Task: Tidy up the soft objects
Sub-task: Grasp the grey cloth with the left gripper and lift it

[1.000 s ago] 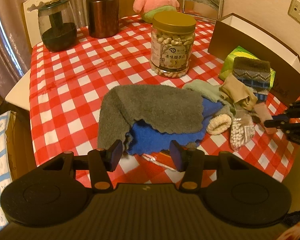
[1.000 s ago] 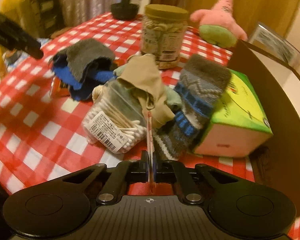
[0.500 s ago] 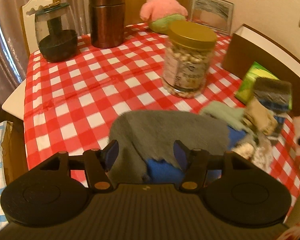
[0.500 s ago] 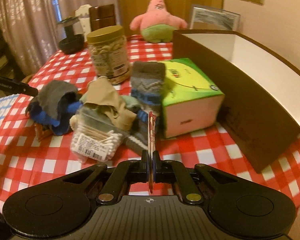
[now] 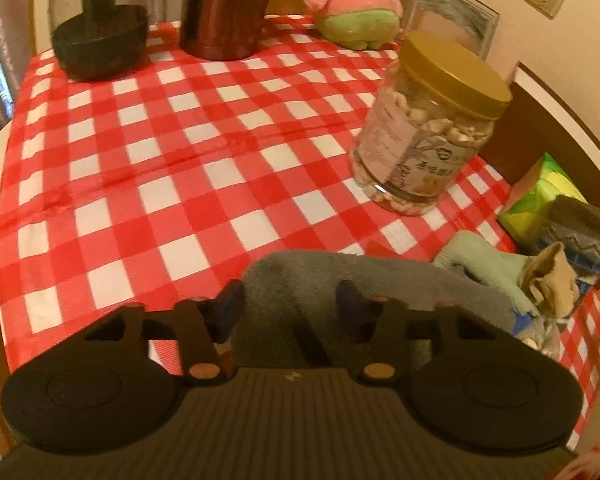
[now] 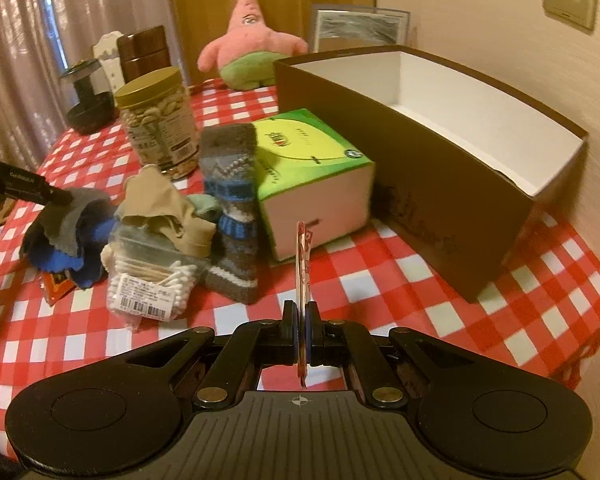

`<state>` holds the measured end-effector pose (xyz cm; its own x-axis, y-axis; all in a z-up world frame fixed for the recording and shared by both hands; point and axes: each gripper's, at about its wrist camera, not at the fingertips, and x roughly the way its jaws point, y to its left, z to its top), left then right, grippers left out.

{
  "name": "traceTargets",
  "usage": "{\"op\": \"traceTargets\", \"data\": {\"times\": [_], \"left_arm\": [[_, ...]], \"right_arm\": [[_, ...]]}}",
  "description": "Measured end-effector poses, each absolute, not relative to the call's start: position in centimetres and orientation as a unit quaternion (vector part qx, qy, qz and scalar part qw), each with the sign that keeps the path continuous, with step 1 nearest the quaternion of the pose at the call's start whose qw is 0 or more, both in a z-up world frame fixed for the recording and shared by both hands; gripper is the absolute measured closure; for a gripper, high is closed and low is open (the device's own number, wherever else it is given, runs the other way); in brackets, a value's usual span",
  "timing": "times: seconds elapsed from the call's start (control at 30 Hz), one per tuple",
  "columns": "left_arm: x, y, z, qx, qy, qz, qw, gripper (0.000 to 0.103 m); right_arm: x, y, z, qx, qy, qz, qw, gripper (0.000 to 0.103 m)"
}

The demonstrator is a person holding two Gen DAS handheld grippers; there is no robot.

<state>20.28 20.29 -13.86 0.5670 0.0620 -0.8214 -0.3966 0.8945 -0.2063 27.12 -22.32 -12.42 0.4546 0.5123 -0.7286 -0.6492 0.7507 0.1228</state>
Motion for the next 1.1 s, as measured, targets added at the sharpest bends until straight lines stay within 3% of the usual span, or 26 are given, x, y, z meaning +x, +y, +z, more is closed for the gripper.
{"op": "traceTargets", "data": {"times": [0.03, 0.07, 0.1, 0.17, 0.8, 1.1], "left_arm": [[20.2, 20.1, -13.8, -0.183, 0.445, 0.125, 0.867, 0.072], [20.2, 20.0, -13.7, -0.178, 0.444, 0.119, 0.87, 0.087], [20.1, 19.8, -13.5, -0.175, 0.443, 0.114, 0.872, 0.094], [19.9, 19.6, -13.0, -0.171, 0.436, 0.104, 0.877, 0.096], [9.9, 14.0, 1.4, -0.124, 0.319, 0.006, 0.94, 0.098], [5.4, 12.3, 3.0, -0.129, 0.312, -0.044, 0.94, 0.098]], "right_arm": [[27.0, -22.5, -12.4, -0.085, 0.395, 0.339, 0.849, 0.1], [27.0, -22.7, -12.4, -0.084, 0.396, 0.337, 0.85, 0.1], [27.0, -22.8, -12.5, -0.082, 0.397, 0.334, 0.851, 0.1], [27.0, -23.0, -12.5, -0.078, 0.399, 0.329, 0.853, 0.1], [25.9, -23.6, -11.1, -0.061, 0.382, 0.321, 0.865, 0.1], [25.1, -23.9, -11.0, -0.061, 0.381, 0.318, 0.866, 0.1]]}}
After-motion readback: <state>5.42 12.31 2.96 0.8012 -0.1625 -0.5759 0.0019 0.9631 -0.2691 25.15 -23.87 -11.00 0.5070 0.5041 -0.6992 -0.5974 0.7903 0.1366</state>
